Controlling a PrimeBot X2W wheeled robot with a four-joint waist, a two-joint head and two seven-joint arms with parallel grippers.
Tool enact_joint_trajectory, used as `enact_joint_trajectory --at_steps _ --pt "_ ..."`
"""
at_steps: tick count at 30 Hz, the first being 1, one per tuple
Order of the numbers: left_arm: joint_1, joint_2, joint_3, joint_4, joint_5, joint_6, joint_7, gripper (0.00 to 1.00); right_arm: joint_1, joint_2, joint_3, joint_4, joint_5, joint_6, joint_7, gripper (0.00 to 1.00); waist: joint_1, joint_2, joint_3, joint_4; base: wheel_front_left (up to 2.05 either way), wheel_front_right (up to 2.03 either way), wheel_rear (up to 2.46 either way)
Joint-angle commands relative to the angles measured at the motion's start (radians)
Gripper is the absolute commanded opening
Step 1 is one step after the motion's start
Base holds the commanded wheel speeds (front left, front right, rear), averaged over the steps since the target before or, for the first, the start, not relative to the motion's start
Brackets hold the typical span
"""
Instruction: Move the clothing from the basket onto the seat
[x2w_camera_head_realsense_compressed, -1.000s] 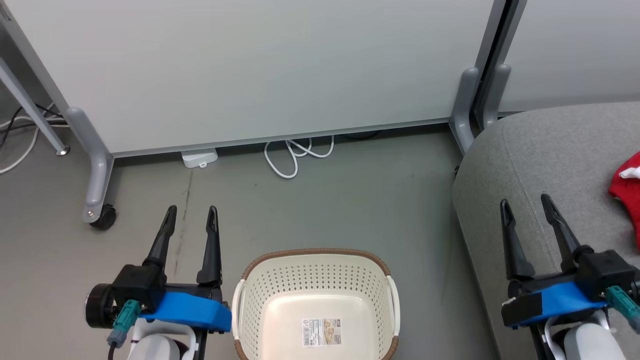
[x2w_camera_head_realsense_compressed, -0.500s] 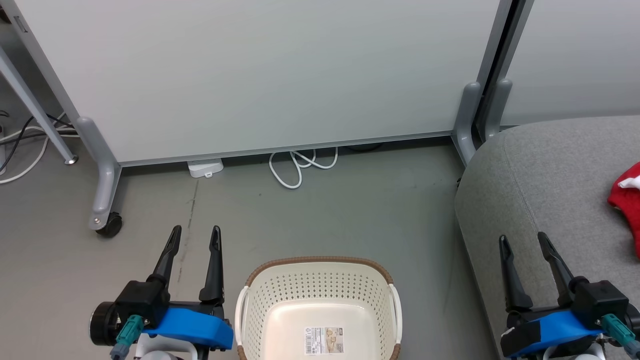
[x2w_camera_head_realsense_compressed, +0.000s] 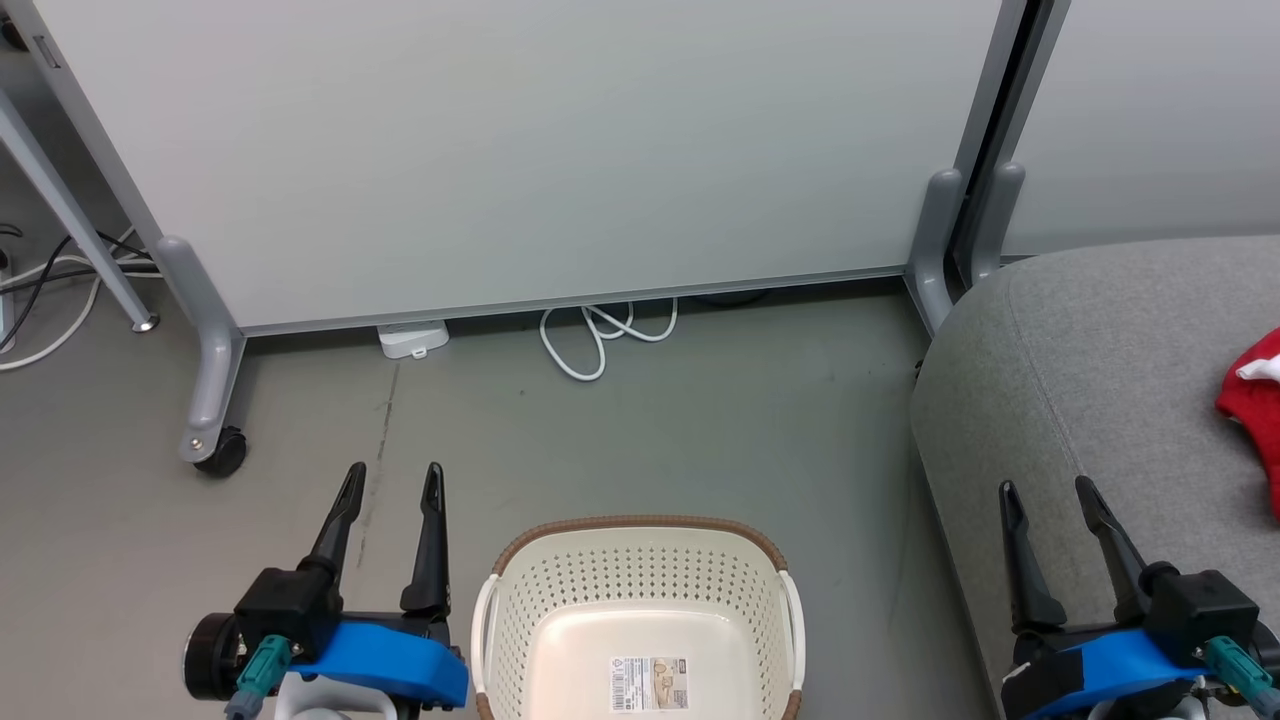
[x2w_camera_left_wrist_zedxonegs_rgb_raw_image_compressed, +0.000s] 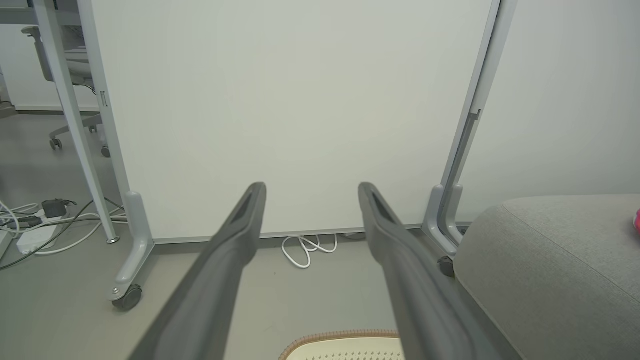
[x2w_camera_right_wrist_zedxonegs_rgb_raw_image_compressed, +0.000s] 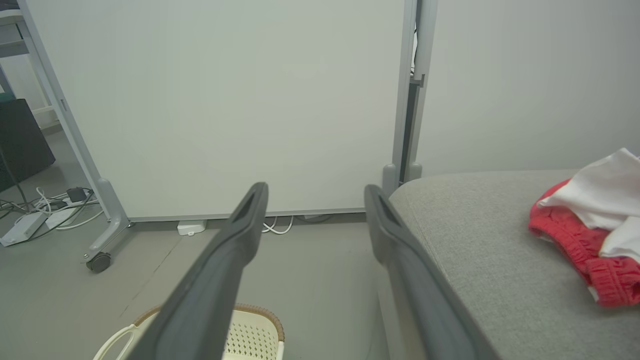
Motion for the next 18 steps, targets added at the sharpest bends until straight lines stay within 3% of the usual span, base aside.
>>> enact_joint_trajectory --at_steps 1,8,18 --pt "0.000 0.000 0.000 0.002 0.000 0.001 0.000 0.00 0.000 0.000 0.000 0.000 0.001 0.000 0.000 0.00 0.0001 0.0000 -0.001 0.000 0.00 0.00 0.00" --pt "0.039 0.000 -0.004 0.050 -0.012 0.001 0.009 0.00 0.019 0.005 -0.001 0.054 0.013 0.000 0.010 0.00 0.0001 0.0000 -0.001 0.000 0.00 0.00 0.00" --pt "0.027 0.000 0.026 0.040 -0.205 -0.001 0.060 0.00 0.005 0.004 -0.008 0.049 0.219 0.000 0.063 0.00 0.0001 0.0000 -0.001 -0.006 0.00 0.00 0.00"
